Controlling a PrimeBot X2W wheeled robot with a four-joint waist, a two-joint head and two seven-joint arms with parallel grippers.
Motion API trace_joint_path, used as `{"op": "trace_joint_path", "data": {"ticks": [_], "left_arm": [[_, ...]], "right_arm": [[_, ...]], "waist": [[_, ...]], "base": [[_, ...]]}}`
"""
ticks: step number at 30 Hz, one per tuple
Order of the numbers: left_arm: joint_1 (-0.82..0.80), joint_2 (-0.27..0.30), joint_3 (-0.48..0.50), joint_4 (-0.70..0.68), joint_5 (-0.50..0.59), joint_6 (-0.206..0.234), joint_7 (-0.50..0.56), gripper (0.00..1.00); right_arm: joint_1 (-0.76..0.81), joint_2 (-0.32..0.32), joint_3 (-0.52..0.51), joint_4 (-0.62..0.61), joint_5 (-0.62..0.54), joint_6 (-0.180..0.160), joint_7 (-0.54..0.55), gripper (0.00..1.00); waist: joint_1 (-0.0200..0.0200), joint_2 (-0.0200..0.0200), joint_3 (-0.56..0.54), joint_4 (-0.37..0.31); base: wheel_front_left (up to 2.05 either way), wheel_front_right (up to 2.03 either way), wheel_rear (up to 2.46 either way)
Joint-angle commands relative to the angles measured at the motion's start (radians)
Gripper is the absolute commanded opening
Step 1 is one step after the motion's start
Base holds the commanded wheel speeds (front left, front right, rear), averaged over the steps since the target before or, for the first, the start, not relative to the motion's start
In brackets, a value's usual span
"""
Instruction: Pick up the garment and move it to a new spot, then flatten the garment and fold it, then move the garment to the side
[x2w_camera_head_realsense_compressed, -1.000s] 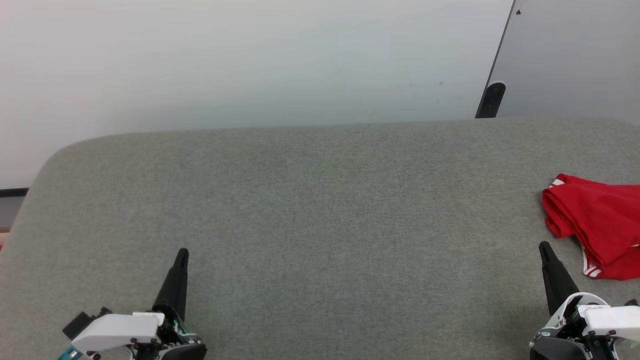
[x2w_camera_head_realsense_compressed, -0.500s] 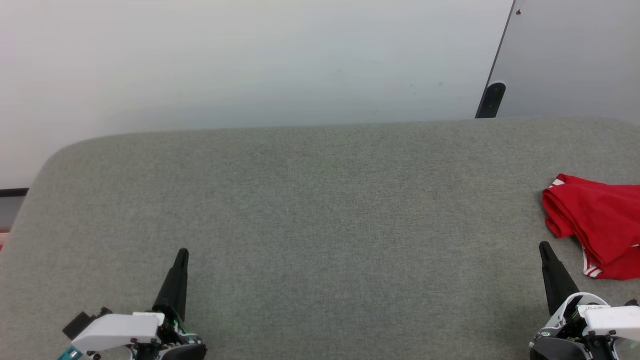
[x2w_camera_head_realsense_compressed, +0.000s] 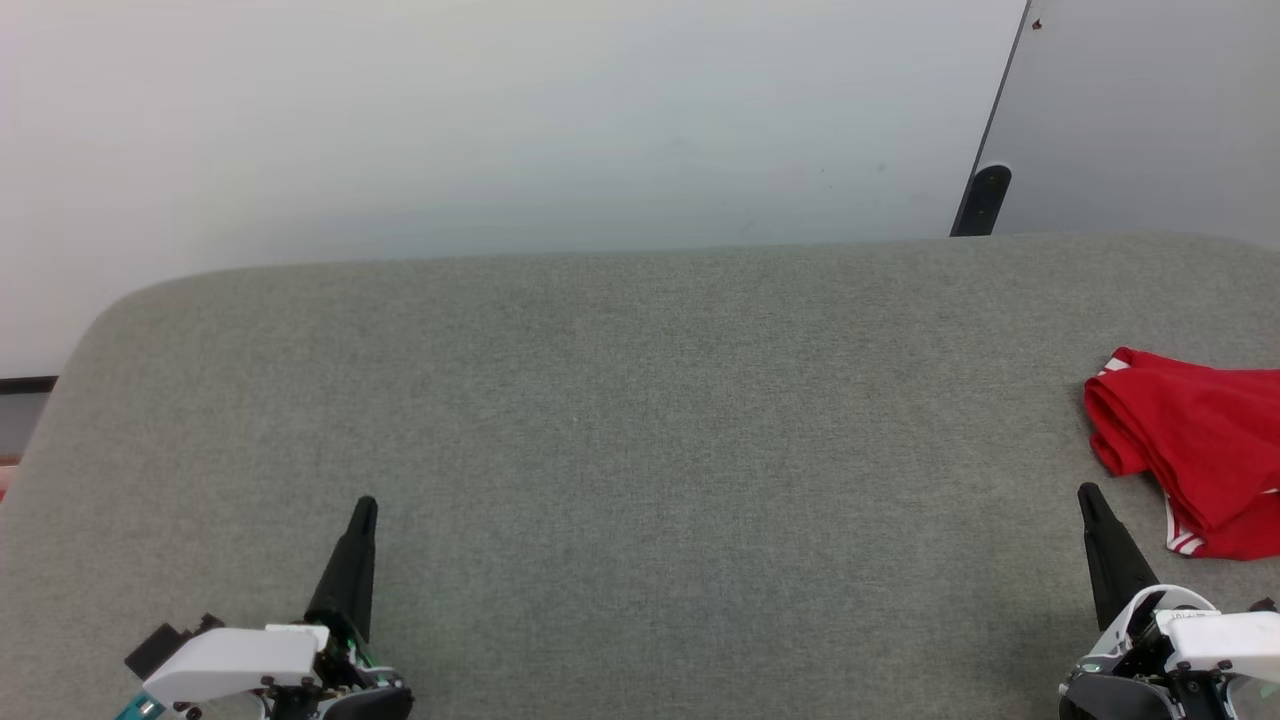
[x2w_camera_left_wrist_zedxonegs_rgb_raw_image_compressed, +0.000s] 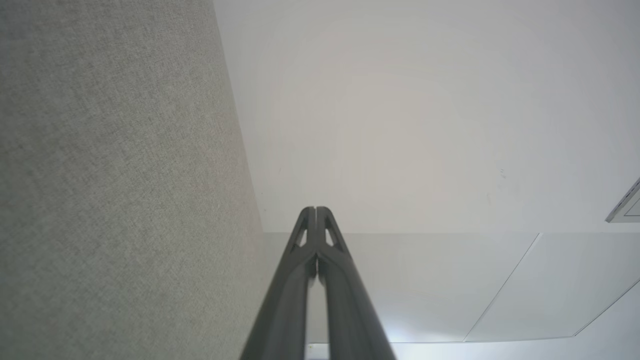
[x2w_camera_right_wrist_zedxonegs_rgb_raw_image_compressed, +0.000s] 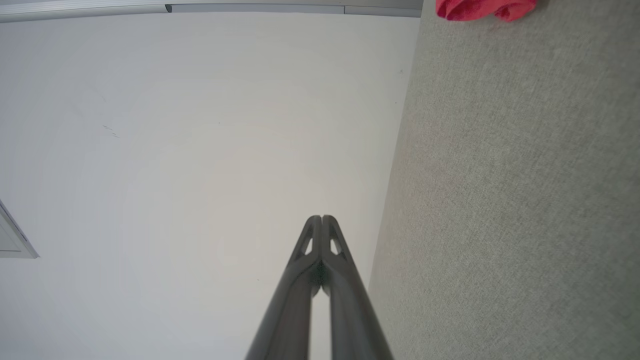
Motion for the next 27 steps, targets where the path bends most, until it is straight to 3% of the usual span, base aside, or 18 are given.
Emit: {"op": "trace_joint_path", "data": {"ticks": [1, 27], "left_arm": [[-0.010, 0.000, 0.002, 0.001, -0.002, -0.006, 0.003, 0.00], [-0.010, 0.000, 0.002, 0.001, -0.002, -0.006, 0.003, 0.00]], "right_arm": [[-0.003, 0.004, 0.000, 0.000, 0.001, -0.001, 0.002, 0.00], [-0.003, 0.004, 0.000, 0.000, 0.001, -0.001, 0.002, 0.00]], "waist": [[0.0000, 0.0000, 0.000, 0.000], [0.0000, 0.0000, 0.000, 0.000]], "base": [[0.00, 0.00, 0.00], [0.00, 0.00, 0.00]]}}
